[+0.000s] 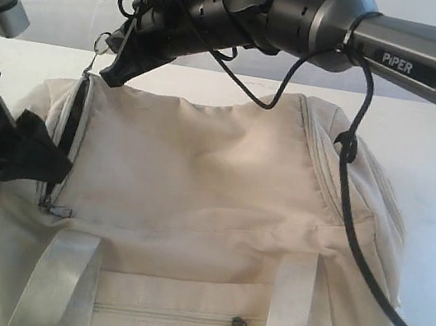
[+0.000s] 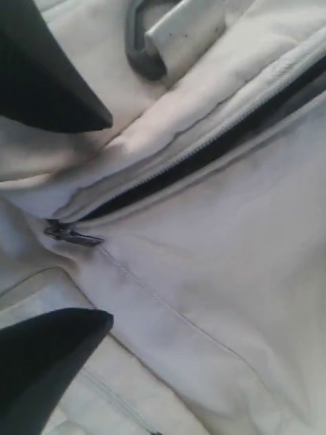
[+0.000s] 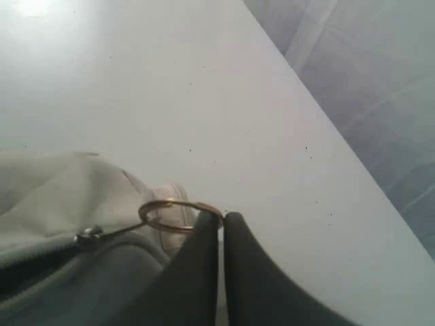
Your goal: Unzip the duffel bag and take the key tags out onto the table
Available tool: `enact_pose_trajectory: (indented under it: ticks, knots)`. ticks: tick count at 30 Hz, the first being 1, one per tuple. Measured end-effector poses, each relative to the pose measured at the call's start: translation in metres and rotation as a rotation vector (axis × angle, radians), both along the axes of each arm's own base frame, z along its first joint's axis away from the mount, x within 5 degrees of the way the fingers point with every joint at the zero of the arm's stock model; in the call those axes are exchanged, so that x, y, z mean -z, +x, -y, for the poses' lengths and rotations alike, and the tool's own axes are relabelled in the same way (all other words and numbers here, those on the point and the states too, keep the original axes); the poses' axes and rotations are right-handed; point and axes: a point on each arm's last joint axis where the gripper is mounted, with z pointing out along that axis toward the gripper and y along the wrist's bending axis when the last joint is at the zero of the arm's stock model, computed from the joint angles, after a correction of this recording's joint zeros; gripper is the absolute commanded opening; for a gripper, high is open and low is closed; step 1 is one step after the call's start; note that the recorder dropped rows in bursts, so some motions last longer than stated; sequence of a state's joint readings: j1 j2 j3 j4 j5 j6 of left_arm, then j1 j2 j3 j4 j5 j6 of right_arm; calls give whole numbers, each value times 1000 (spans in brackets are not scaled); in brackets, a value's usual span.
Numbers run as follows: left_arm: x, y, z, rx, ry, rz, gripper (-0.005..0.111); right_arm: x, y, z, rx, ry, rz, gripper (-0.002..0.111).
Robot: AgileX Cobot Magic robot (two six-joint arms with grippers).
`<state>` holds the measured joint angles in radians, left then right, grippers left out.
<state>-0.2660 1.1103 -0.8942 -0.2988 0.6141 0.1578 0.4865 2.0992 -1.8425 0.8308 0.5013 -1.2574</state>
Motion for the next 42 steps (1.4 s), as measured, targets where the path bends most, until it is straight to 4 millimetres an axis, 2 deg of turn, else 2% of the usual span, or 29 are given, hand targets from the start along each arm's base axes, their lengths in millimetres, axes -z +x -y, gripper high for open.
enact_pose_trajectory:
  ticks: [8, 10, 13, 18, 23, 33, 42]
  knots:
    - [23, 38, 7, -76, -26, 31, 72, -5, -5, 0, -35, -7, -15, 0]
    - [31, 47, 9, -93, -25, 29, 68, -5, -6, 0, -41, -8, -20, 0]
    - [42, 57, 10, -114, -23, 15, 48, -4, -6, -1, -46, -10, -25, 0]
    - [51, 64, 11, -132, -19, 3, -1, -4, -6, 0, -47, -21, -19, 0]
    - [51, 62, 11, -121, -10, -7, 0, -1, -4, 0, -35, -29, -9, 0]
    - [30, 34, 8, -9, 26, -33, 0, 16, 2, -3, -27, -46, -17, 0]
    - [30, 26, 6, 32, 54, -81, 0, 23, 14, 3, 38, -49, 13, 0]
